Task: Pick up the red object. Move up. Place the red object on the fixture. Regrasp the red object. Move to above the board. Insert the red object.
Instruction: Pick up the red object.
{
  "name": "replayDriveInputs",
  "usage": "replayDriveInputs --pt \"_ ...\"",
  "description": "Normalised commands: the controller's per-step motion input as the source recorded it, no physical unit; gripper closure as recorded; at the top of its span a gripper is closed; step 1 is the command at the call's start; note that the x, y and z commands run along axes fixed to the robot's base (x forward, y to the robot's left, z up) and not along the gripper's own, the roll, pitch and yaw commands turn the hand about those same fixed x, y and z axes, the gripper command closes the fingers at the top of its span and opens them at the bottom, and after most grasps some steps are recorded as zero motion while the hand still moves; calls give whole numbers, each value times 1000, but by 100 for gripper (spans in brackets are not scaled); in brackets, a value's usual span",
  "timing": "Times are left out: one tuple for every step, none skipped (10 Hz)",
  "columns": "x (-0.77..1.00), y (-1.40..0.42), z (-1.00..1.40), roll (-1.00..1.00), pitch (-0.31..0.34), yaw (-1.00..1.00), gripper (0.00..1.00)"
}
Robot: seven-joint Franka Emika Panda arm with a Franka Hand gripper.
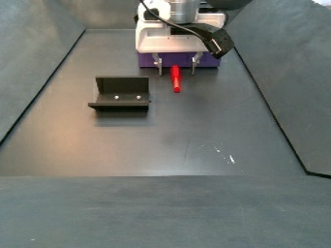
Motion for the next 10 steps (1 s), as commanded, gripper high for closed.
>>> replayDriveInputs --pt "0 0 -109 0 0 0 0" --pt "0 0 -137 0 0 0 0" --pt "0 0 -83 -20 0 0 0" --pt "0 0 0 0 0 0 0" --pt "0 0 0 0 0 0 100" --pt "0 0 0 0 0 0 100" --pt "0 0 0 0 0 0 100" --pt "0 0 0 0 0 0 100" --pt "0 0 0 0 0 0 100" --pt "0 0 0 0 0 0 100"
